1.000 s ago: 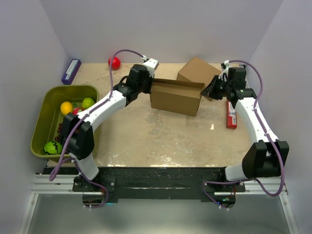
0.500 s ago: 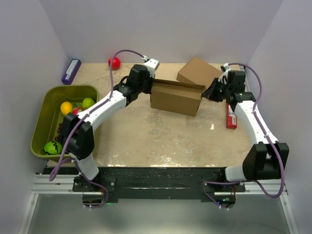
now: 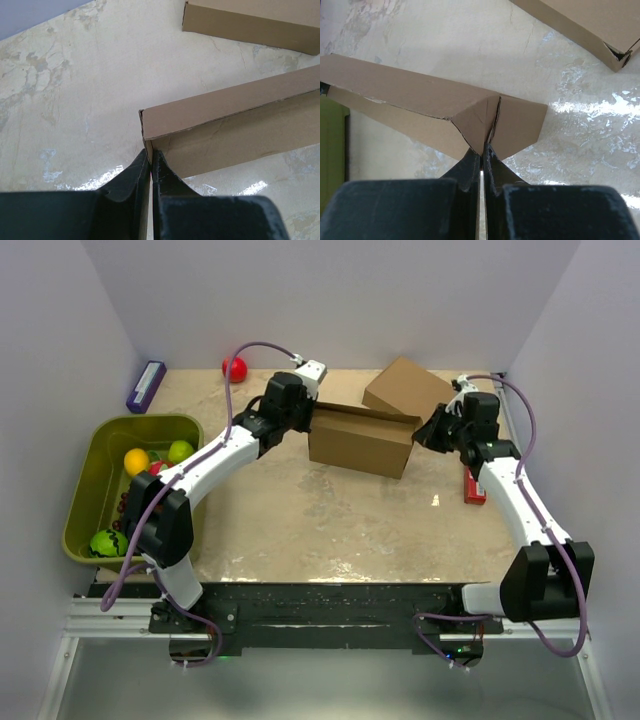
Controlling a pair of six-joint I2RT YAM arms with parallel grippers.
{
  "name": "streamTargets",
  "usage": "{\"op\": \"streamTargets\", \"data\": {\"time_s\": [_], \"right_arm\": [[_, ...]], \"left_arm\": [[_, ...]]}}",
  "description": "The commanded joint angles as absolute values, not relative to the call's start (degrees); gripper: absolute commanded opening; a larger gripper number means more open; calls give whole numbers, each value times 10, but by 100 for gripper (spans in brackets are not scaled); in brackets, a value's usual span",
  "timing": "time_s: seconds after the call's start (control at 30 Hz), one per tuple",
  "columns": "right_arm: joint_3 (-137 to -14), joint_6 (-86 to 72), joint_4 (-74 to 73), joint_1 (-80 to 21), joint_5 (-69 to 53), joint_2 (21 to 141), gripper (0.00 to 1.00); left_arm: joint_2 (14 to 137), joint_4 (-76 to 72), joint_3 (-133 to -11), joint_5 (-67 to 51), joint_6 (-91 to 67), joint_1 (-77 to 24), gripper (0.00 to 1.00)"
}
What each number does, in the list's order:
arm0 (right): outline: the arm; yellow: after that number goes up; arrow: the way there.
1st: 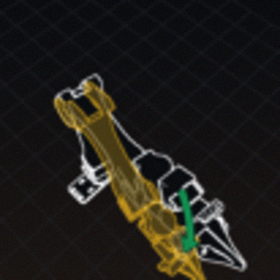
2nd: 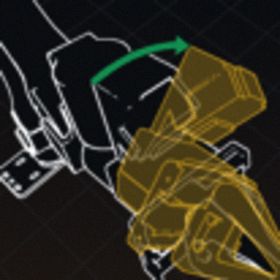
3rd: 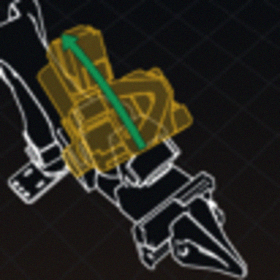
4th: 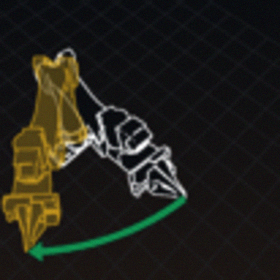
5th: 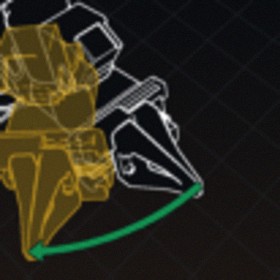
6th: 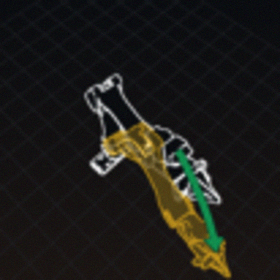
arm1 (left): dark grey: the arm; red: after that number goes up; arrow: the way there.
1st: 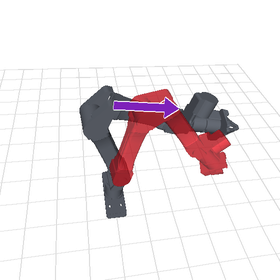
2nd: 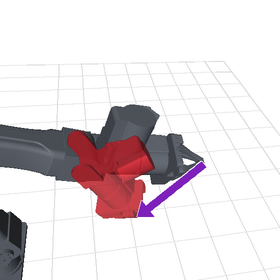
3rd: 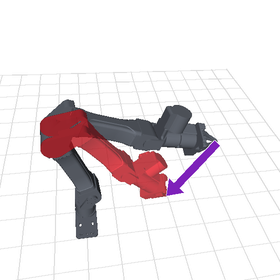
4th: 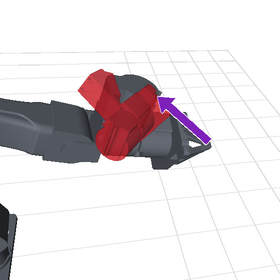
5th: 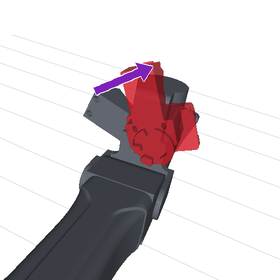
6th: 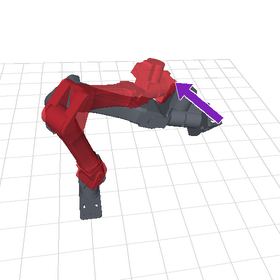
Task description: Fold the paper box
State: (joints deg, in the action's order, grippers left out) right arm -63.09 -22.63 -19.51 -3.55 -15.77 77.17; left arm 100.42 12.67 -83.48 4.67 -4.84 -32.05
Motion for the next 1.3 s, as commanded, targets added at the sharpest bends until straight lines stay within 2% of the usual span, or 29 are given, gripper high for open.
{"op": "streamTargets", "data": {"time_s": [0.0, 0.4, 0.83, 1.1, 1.27], "right_arm": [[-592, -222, -229, -41, -110, 774, 0], [-576, -206, -265, -95, 22, 758, 0], [-609, -220, -289, -116, 67, 761, 0], [-685, -224, -313, -115, 45, 762, 22], [-711, -228, -314, -116, 37, 757, 31]], "left_arm": [[1015, 149, -826, 26, -33, -327, 8], [1010, 149, -827, 29, -33, -327, 8], [1009, 154, -823, 31, -29, -327, 6], [1011, 159, -826, 38, -24, -327, 6], [1013, 162, -831, 40, -22, -328, 6]]}}
